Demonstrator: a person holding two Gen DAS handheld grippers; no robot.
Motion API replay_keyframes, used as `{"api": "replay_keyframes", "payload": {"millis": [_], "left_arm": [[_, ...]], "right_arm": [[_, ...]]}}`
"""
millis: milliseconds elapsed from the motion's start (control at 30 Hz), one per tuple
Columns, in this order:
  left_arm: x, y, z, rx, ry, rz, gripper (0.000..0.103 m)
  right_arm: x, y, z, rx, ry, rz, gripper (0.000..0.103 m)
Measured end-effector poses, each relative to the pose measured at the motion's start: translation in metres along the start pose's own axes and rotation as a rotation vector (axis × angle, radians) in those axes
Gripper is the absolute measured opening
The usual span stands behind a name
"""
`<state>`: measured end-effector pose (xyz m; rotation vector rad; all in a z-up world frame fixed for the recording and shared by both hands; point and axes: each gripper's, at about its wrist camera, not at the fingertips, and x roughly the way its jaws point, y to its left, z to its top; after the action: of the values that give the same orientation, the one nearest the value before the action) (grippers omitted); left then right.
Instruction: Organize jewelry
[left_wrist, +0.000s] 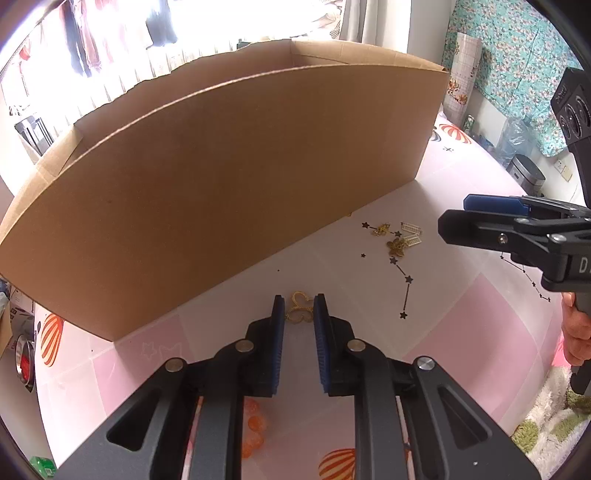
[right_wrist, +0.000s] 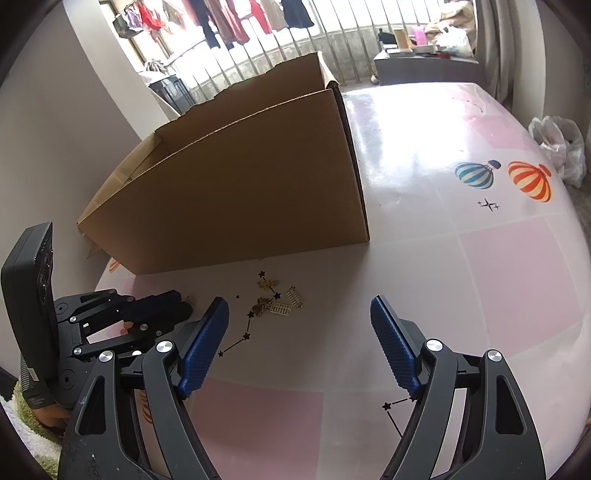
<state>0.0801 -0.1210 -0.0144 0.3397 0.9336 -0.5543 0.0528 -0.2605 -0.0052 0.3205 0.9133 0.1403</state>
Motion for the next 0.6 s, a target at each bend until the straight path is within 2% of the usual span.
{"api": "replay_keyframes", "payload": {"millis": [100,200,300,467,600], "left_arm": [[-0.006,0.002,-0.002,-0.007,-0.013,-0.009,0.015],[-0.010,0.002,-0.006,-0.012,-0.017,-0.010,0.015],[-0.010,0.005,-0.010,-0.026,-0.014,-0.015,0.015],[-0.009,0.008,-0.013,-0.052,-0.011,-0.029,0.015],[-0.009,0.010,-0.016,-0.058,-0.011,-0.035,0.015]], "right_arm": [[-0.003,0.001,0.000,-0.009,-0.004,-0.004,0.074],[-0.004,0.005,-0.002,-0.035,-0.001,-0.005,0.070],[-0.003,0.011,-0.003,-0.062,0.013,-0.003,0.061],[0.001,0.024,-0.002,-0.107,0.032,0.020,0.040],[0.008,0.034,0.000,-0.150,0.051,0.022,0.028]]}}
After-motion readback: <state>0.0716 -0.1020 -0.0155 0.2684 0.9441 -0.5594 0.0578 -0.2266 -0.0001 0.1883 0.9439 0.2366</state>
